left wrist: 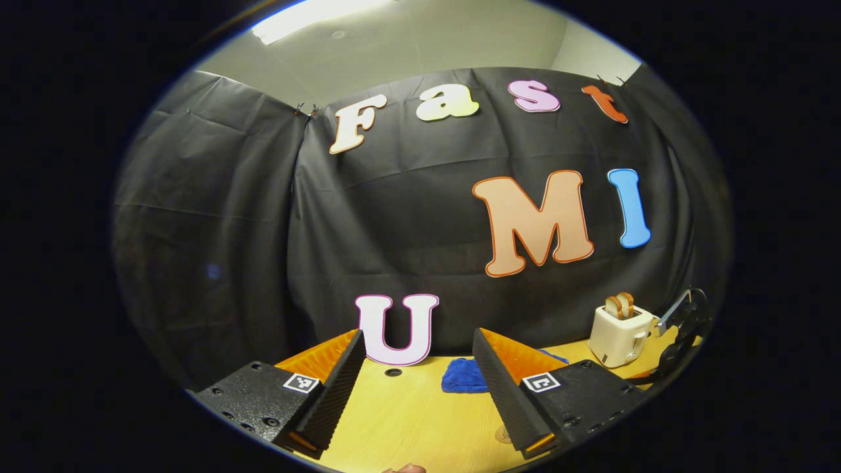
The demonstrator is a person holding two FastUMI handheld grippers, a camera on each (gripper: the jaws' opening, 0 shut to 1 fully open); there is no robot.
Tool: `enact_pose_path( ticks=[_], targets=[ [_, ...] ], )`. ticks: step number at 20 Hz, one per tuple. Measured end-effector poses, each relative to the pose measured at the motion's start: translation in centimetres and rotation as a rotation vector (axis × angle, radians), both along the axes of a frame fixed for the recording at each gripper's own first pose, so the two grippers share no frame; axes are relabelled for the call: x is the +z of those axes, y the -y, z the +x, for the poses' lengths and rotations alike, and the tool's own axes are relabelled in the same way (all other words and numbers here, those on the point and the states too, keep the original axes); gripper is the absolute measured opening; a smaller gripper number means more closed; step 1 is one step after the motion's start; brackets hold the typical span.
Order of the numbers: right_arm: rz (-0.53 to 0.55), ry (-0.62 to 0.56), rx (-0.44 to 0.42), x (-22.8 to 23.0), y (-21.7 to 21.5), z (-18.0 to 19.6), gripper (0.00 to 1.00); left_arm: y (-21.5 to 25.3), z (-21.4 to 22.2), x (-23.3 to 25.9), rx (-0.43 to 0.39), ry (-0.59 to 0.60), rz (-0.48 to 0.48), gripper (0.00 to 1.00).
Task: Open the teacup lid with one hand, grasp the water bottle and pour water into the teacup with the other hand; after pouring, place the water bottle on the coaster and then close the teacup lid.
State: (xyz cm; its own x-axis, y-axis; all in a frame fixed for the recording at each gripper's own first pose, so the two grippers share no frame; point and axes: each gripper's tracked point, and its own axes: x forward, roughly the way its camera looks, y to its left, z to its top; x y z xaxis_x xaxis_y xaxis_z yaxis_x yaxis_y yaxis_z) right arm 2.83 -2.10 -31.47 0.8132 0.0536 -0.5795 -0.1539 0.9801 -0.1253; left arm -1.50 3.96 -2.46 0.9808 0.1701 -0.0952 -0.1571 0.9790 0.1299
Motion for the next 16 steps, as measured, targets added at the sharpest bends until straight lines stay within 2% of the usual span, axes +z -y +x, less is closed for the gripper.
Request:
enact_pose_path(
  ticks=[1, 4, 7, 9, 10, 14, 15, 16],
  targets=[
    [-0.005, 0.005, 0.003, -0.11, 0.10, 0.27, 0.67, 0.08, 0.02, 0.13, -0.002, 0.001, 0.001, 0.96],
    [-0.010, -0.001, 0.020, -0.22, -0.26, -0.05, 0.66, 0.32, 0.13, 0.06, -0.009, 0.001, 0.002, 0.96],
    [-0.027, 0.005, 0.017, -0.27, -0.24, 0.04, 0.40, 0.29, 0.11, 0.13, -0.010, 0.001, -0.001, 0.95],
    [-0.031, 0.008, 0.019, -0.16, -0.28, -0.19, 0.40, 0.21, 0.03, 0.05, -0.008, 0.001, -0.001, 0.96],
    [-0.031, 0.005, 0.024, -0.18, -0.37, 0.08, 0.33, 0.25, -0.14, 0.09, -0.008, 0.001, -0.002, 0.95],
    [-0.051, 0.011, 0.007, 0.01, -0.03, 0.11, 0.29, 0.29, -0.23, -0.05, -0.013, -0.001, -0.010, 0.95],
    [-0.038, 0.004, 0.006, 0.22, -0.02, 0.06, 0.23, 0.36, -0.29, -0.08, -0.014, -0.003, -0.014, 0.95],
    [-0.013, -0.011, -0.002, 0.03, -0.26, -0.21, 0.23, 0.37, -0.28, -0.23, -0.016, -0.003, -0.020, 0.95]
  ],
)
